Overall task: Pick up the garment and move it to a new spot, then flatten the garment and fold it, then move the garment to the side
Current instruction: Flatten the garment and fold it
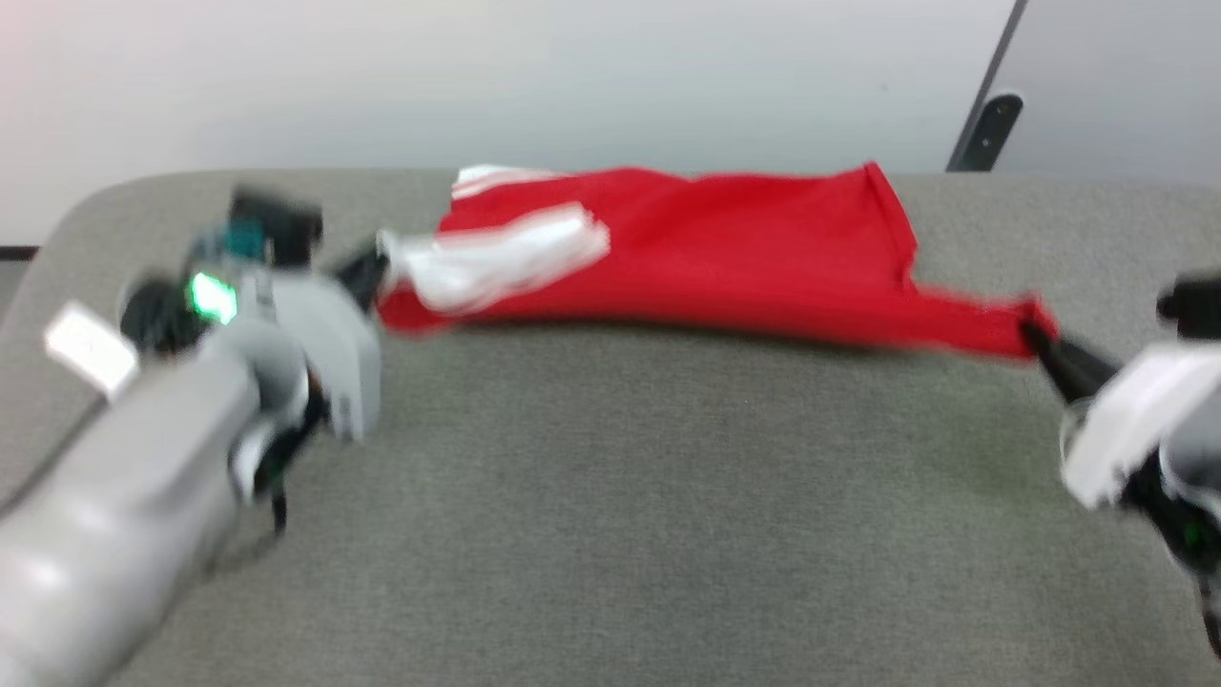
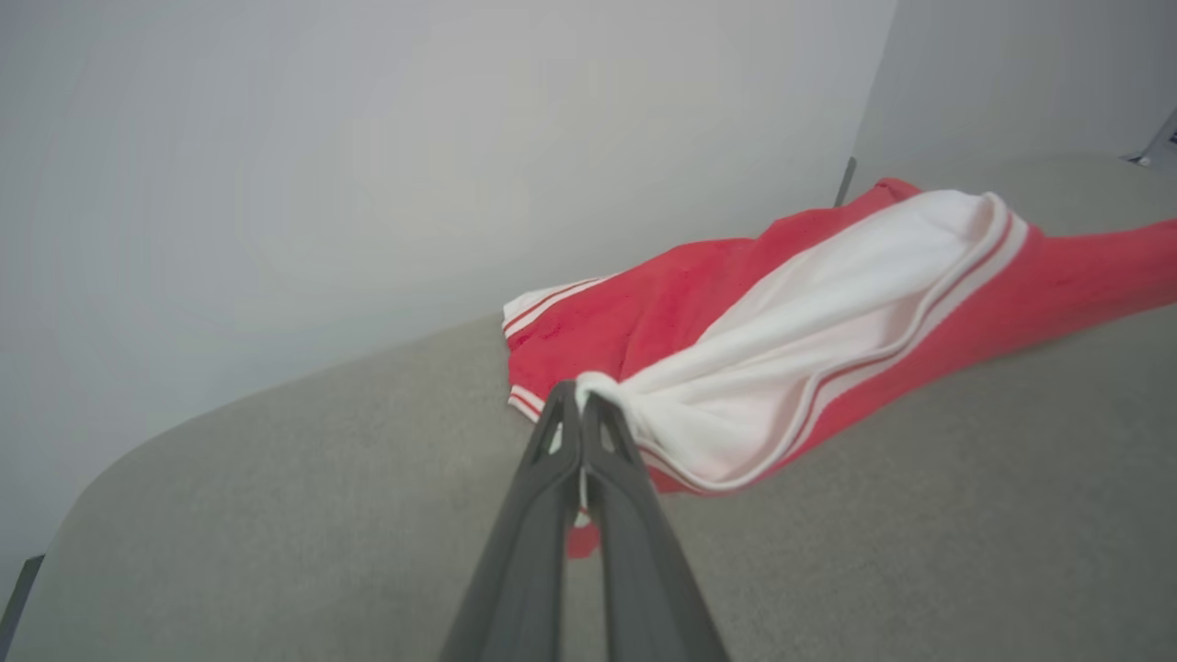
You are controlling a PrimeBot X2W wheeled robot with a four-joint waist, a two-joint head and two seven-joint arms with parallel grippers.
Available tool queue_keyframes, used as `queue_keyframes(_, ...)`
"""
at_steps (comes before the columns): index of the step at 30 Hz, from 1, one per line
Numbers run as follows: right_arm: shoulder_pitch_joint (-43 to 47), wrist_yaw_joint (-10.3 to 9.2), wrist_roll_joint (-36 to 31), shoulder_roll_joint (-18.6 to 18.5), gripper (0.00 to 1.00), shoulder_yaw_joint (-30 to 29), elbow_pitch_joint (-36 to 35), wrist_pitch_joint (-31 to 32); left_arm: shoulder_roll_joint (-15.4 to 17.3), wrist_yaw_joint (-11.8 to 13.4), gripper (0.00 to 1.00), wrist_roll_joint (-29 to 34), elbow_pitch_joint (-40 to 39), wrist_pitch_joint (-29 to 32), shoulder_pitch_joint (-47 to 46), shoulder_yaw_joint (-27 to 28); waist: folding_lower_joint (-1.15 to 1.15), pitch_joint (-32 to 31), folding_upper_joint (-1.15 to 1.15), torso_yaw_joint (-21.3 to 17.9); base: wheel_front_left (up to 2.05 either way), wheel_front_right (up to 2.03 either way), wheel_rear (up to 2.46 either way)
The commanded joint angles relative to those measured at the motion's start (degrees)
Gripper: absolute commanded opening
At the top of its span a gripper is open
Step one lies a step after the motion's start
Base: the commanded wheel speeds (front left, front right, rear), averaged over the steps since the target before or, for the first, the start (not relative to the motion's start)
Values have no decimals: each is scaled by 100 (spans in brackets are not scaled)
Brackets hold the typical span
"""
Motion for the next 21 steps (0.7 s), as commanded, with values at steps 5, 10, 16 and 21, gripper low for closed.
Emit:
queue_keyframes(5,1178,-7,96,22,0,-680,-777,573,750,821,0,-113,-1622,-78,1047,-86,0,-42,0,136,0,0,0)
queue_keyframes(10,2053,-6,63,196,0,-1104,-1542,1366,1202,1508,0,-226,-2879,-245,1872,-164,0,55,0,168,0,0,0)
queue_keyframes(16,2741,-6,-35,436,0,-1474,-2184,2046,1319,1984,0,-330,-3482,-482,2505,-218,0,159,0,195,0,0,0)
queue_keyframes(21,3349,-6,-135,535,0,-1721,-2670,2570,1269,2283,0,-480,-3760,-685,3063,-237,0,256,0,214,0,0,0)
